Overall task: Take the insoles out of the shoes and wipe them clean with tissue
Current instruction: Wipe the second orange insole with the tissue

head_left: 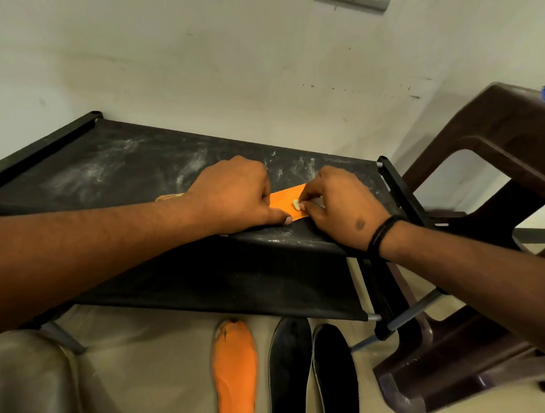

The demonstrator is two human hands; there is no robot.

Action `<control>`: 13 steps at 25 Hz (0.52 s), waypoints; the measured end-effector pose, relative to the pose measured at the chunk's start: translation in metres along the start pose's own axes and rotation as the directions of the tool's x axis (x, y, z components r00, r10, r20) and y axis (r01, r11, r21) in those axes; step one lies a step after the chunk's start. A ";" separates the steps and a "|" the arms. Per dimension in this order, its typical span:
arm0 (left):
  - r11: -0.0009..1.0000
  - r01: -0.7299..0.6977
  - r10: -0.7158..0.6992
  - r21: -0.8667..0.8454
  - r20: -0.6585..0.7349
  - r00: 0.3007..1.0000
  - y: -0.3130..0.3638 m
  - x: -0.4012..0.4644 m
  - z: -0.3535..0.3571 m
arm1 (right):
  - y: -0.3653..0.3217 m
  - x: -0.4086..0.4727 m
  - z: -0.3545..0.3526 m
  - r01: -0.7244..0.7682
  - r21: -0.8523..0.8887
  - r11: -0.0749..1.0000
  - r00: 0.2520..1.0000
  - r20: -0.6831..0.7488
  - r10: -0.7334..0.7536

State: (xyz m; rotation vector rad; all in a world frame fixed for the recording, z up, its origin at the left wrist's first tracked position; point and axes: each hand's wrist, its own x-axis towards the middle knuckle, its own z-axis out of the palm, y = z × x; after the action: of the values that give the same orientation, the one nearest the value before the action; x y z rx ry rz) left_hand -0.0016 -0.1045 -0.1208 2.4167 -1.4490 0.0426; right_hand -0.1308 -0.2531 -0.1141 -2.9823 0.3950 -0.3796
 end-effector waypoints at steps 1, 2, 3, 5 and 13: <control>1.000 -0.002 0.002 0.002 0.003 1.000 0.000 0.000 0.000 | -0.004 0.001 0.000 0.028 0.013 1.000 1.000 -0.011 -0.028; 1.000 -0.005 0.005 0.004 0.006 1.000 0.000 0.000 0.000 | -0.008 0.002 0.000 0.057 0.037 0.998 0.998 -0.009 -0.057; 1.000 -0.009 0.009 0.005 0.008 1.000 0.000 -0.001 0.000 | -0.012 0.003 -0.001 0.089 0.061 0.994 0.996 0.008 -0.090; 1.000 -0.016 0.016 0.005 0.002 1.000 -0.001 -0.001 0.000 | -0.017 0.006 -0.001 0.109 0.088 0.990 0.992 0.055 -0.114; 1.000 0.003 -0.003 0.009 0.021 1.000 0.000 -0.002 0.000 | -0.017 0.018 -0.002 -0.024 0.197 0.980 0.989 0.146 -0.005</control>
State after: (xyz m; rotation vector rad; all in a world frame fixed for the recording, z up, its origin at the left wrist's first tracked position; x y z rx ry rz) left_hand -0.0021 -0.1026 -0.1212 2.4333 -1.4570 0.0235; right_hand -0.1100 -0.2417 -0.1054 -2.7892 0.3353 -0.1858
